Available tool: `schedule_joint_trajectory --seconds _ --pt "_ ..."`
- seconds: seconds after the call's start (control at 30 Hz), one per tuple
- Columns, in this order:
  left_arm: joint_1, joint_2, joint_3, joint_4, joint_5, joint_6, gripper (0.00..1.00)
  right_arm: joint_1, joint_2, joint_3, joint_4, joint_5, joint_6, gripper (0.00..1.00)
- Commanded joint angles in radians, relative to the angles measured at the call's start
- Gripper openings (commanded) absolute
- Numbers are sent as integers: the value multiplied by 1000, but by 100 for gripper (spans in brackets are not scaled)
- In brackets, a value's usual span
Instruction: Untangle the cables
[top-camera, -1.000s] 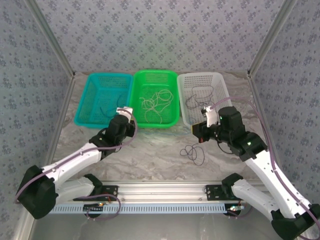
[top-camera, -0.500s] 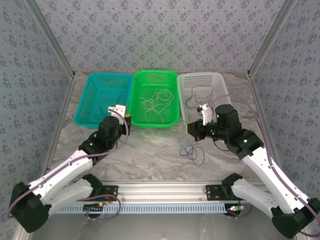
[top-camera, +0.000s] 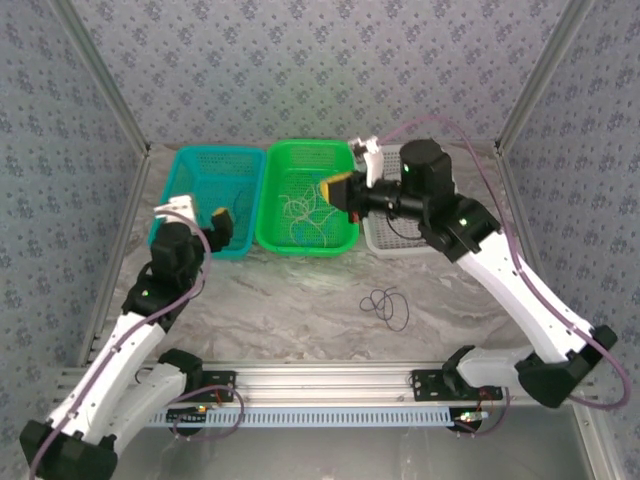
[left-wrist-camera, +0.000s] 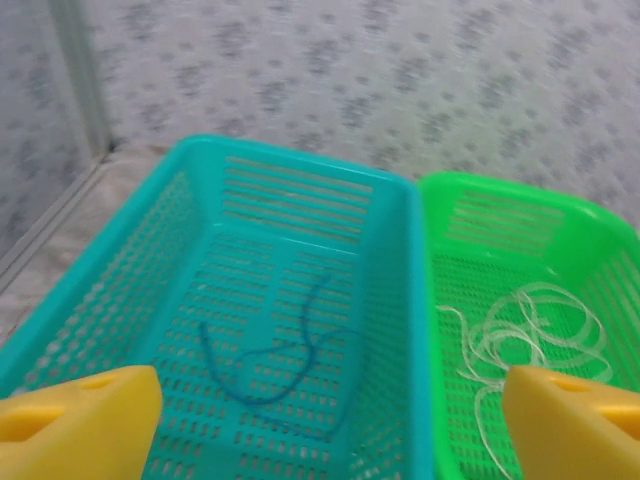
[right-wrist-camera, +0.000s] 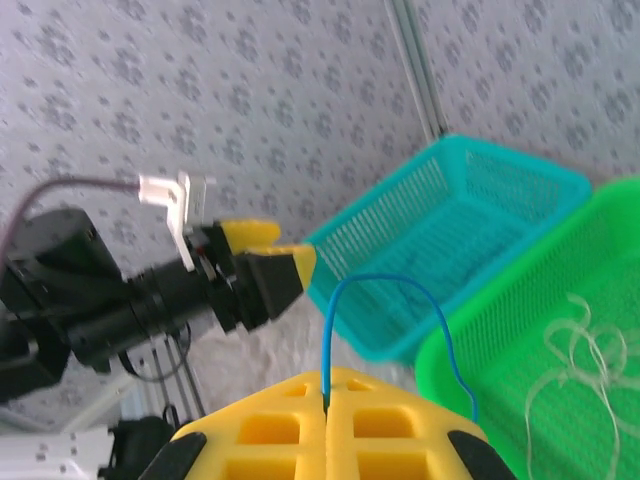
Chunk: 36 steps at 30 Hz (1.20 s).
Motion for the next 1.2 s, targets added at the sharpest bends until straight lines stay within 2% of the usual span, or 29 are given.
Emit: schedule_joint_trajectory --seconds 0.0,0.1,0.27,0.43,0.57,0.63,0.7,0.77,0.87,0.93,1.03,1.17 --pt "94 -60 -38 -79 28 -125 94 4 142 110 103 -49 29 0" --pt "159 -92 -73 -87 65 -153 99 2 290 216 232 -108 107 0" --pt "200 -88 -102 -103 87 -181 99 11 577 481 386 -203 252 0" --pt "209 -83 -118 -80 105 -185 99 18 833 760 438 -239 372 0" --pt "215 -90 -131 -79 95 -186 99 28 1037 1013 348 -196 392 0" --pt "216 -100 -139 -80 95 -191 100 28 1117 1072 331 -162 413 0" --pt "218 -116 -151 -80 97 -196 99 28 1174 1067 344 -120 447 15" --pt "218 -134 -166 -75 106 -199 99 31 1234 1056 364 -104 493 24" --pt "218 -144 -177 -76 116 -197 99 38 1317 1052 415 -122 582 53" --pt "218 -143 -178 -82 124 -198 100 47 1355 1053 446 -141 627 55" --pt "218 -143 -176 -88 135 -201 99 58 1361 1057 437 -160 628 76" --pt "218 -147 -174 -88 153 -211 99 56 1299 1047 413 -195 598 78"
